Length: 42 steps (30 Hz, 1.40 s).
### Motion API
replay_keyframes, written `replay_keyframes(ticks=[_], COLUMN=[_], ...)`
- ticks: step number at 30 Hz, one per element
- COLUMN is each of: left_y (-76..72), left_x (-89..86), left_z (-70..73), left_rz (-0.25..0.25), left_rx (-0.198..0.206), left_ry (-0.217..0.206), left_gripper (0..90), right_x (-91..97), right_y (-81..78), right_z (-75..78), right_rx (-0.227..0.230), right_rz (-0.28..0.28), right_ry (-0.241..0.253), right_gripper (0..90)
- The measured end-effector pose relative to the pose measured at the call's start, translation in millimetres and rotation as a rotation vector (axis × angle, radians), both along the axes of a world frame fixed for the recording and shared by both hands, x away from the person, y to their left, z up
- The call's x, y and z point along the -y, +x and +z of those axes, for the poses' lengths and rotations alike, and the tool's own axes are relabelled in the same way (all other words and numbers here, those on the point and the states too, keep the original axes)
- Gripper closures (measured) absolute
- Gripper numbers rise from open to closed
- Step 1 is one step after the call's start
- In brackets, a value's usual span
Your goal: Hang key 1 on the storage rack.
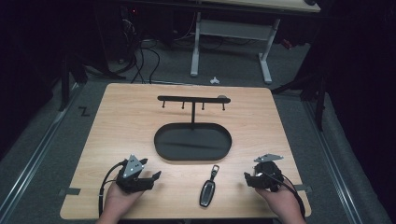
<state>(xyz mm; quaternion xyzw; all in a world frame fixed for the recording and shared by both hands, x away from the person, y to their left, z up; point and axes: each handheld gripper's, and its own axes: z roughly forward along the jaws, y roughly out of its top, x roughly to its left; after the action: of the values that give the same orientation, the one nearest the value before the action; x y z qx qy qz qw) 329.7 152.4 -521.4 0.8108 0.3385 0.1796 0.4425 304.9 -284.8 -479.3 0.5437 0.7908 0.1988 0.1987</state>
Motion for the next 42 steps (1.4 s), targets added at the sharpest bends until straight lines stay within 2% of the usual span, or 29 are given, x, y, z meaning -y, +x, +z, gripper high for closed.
replay_keyframes(ticks=[1, 4, 5, 9, 11, 12, 13, 14, 16, 21, 23, 24, 25, 26, 27, 31, 33, 36, 37, 38, 39, 40, 41, 42], left_y=[0.4, -0.1, -0.6, -0.4, -0.9, -0.9, -1.3, -1.5, -1.9, -1.7, -2.0, -1.9, -1.6, -1.6, -1.3, -0.7, -0.4, 0.1, 0.3, 0.3, 0.4, 0.4, 0.4, 0.4], left_x=[-0.9, -1.7, -1.7, -0.9, -0.1, -0.1, -0.1, -0.3, -0.7, -1.6, -1.6, -1.5, -1.2, -1.2, -0.9, -0.3, -0.3, -0.8, -1.1, -1.2, -1.1, -1.1, -0.9, -0.9], left_z=[-0.3, -0.1, 0.3, 0.4, 0.4, 0.4, 0.8, 1.3, 1.9, 1.8, 1.8, 1.6, 1.0, 1.0, 0.5, -0.5, -0.7, -0.9, -0.8, -0.8, -1.0, -1.0, -1.1, -1.1], left_rz=[-0.001, -0.003, -0.004, -0.006, -0.010, -0.010, -0.009, -0.010, -0.010, -0.010, -0.012, -0.012, -0.014, -0.014, -0.015, -0.020, -0.020, -0.019, -0.020, -0.020, -0.021, -0.021, -0.022, -0.022], left_rx=[-0.003, -0.004, -0.002, -0.003, -0.006, -0.006, -0.005, -0.004, -0.003, -0.007, -0.008, -0.008, -0.010, -0.010, -0.011, -0.017, -0.014, -0.016, -0.017, -0.018, -0.017, -0.017, -0.017, -0.017], left_ry=[-0.005, -0.013, -0.019, -0.022, -0.024, -0.024, -0.028, -0.030, -0.033, -0.037, -0.038, -0.037, -0.035, -0.035, -0.032, -0.022, -0.021, -0.021, -0.020, -0.020, -0.019, -0.019, -0.017, -0.017], left_gripper=[27.8, 27.8, 27.8, 27.8, 27.7, 27.6, 27.6, 27.6, 27.6, 27.7, 27.6, 27.6, 27.6, 27.7, 27.6, 27.6, 27.6, 27.6, 27.6, 27.6, 27.6, 27.6, 27.6, 27.6], right_x=[0.2, -0.2, -0.9, -2.6, -6.2, -6.2, -9.7, -9.7, -13.5, -29.1, -39.1, -39.1, -46.1, -46.1, -52.4, -60.4, -68.4, -73.0, -77.7, -77.7, -80.3, -80.3, -84.2, -84.2], right_y=[2.3, 4.8, 7.1, 9.8, 11.1, 11.1, 11.8, 11.8, 12.6, 13.5, 15.5, 15.5, 17.6, 17.6, 20.1, 24.0, 25.5, 26.4, 27.9, 27.9, 29.9, 29.9, 31.6, 31.6], right_z=[1.0, 0.9, 0.2, 0.3, 0.9, 0.9, 1.4, 1.4, 1.6, 1.7, 0.7, 0.7, 0.3, 0.3, 0.2, -0.4, -1.7, -2.9, -3.4, -3.4, -2.7, -2.7, -1.2, -1.2], right_rx=[-0.022, -0.032, -0.054, -0.074, -0.104, -0.104, -0.130, -0.130, -0.162, -0.198, -0.232, -0.232, -0.264, -0.264, -0.284, -0.315, -0.314, -0.327, -0.346, -0.346, -0.351, -0.351, -0.354, -0.354], right_rz=[-0.009, -0.011, -0.017, -0.018, -0.004, -0.004, 0.001, 0.001, 0.016, 0.071, 0.091, 0.091, 0.090, 0.090, 0.091, 0.108, 0.129, 0.139, 0.134, 0.134, 0.133, 0.133, 0.131, 0.131], right_ry=[0.001, -0.006, -0.015, -0.030, -0.041, -0.041, -0.055, -0.055, -0.083, -0.141, -0.161, -0.161, -0.173, -0.173, -0.180, -0.180, -0.205, -0.202, -0.185, -0.185, -0.163, -0.163, -0.132, -0.132], right_gripper=[32.9, 32.8, 32.4, 32.2, 32.0, 32.0, 32.0, 32.0, 31.9, 34.8, 35.2, 35.2, 35.4, 35.4, 35.4, 35.3, 35.3, 35.4, 35.4, 35.4, 33.8, 33.8, 31.0, 31.0])
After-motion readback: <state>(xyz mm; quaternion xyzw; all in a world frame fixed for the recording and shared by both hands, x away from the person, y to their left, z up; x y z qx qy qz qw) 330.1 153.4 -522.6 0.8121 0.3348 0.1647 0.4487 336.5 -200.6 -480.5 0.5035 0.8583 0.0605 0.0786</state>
